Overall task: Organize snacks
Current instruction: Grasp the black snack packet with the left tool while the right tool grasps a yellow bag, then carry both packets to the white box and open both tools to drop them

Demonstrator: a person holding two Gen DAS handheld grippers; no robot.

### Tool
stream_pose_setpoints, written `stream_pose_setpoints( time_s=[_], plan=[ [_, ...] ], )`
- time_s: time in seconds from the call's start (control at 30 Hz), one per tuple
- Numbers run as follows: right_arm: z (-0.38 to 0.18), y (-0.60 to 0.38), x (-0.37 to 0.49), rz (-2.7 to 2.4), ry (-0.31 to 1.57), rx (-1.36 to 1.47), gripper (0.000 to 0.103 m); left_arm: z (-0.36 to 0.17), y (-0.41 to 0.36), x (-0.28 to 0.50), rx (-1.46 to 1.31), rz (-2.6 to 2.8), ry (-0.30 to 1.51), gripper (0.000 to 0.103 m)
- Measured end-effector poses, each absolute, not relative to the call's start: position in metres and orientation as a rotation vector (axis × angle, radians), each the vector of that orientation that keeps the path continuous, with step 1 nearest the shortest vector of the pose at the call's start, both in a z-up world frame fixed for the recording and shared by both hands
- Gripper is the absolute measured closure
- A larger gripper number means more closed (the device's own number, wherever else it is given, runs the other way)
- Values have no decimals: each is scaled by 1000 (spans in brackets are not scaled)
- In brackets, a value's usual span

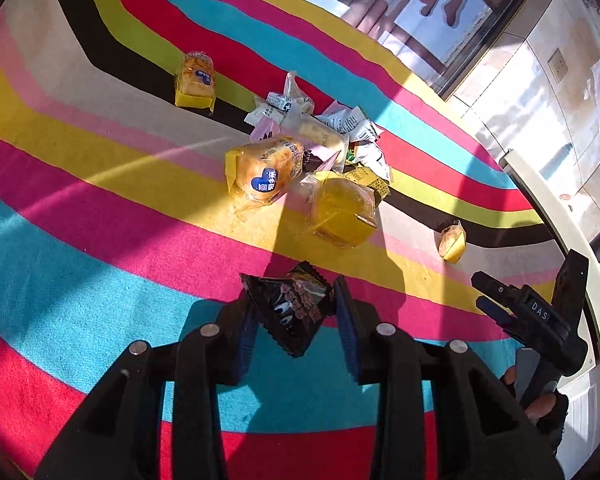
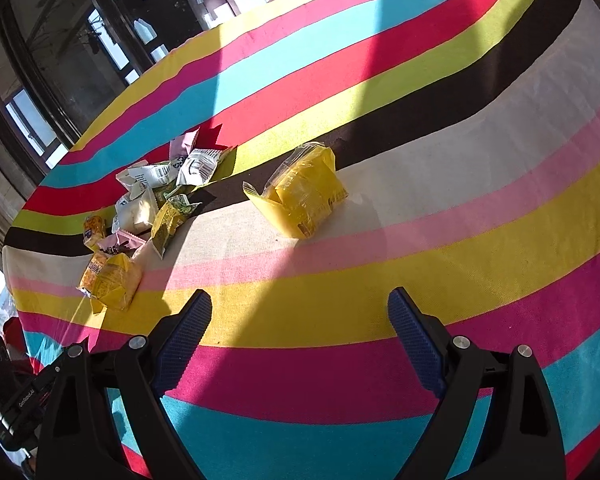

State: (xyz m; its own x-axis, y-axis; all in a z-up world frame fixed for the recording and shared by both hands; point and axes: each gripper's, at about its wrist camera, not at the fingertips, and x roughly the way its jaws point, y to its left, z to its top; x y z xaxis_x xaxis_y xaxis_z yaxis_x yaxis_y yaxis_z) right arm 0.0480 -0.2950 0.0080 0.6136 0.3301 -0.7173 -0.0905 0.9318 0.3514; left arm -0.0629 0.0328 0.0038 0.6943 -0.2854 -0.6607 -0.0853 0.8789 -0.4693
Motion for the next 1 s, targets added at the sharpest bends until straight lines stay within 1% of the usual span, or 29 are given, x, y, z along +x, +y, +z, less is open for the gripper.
stream_pose_setpoints(
  time_s=[0.3, 0.33, 0.37, 0.4, 0.5, 0.73, 0.83, 1.0],
  plan=[
    [4, -266, 121, 146, 924, 116, 16, 1, 32, -62, -503, -147, 806, 66],
    [3, -263, 124, 145, 928, 86, 18, 0, 34, -61, -502, -149, 807, 66],
    [3, -260, 124, 148, 922, 53, 27, 0, 33, -61, -501, -151, 809, 66],
    [4, -259, 120, 152, 903, 29, 48, 0, 33, -61, -500, -153, 812, 66],
    [6, -259, 94, 214, 866, 45, 50, -1, 33, -61, -499, -157, 813, 65],
    [21, -258, -7, 402, 774, 145, 50, 0, 35, -60, -501, -165, 804, 65],
    [24, -247, -24, 434, 789, 137, 50, 1, 35, -62, -503, -175, 788, 65],
    [21, -249, -23, 452, 799, 177, 50, 14, 38, -81, -512, -216, 679, 65]
  ],
)
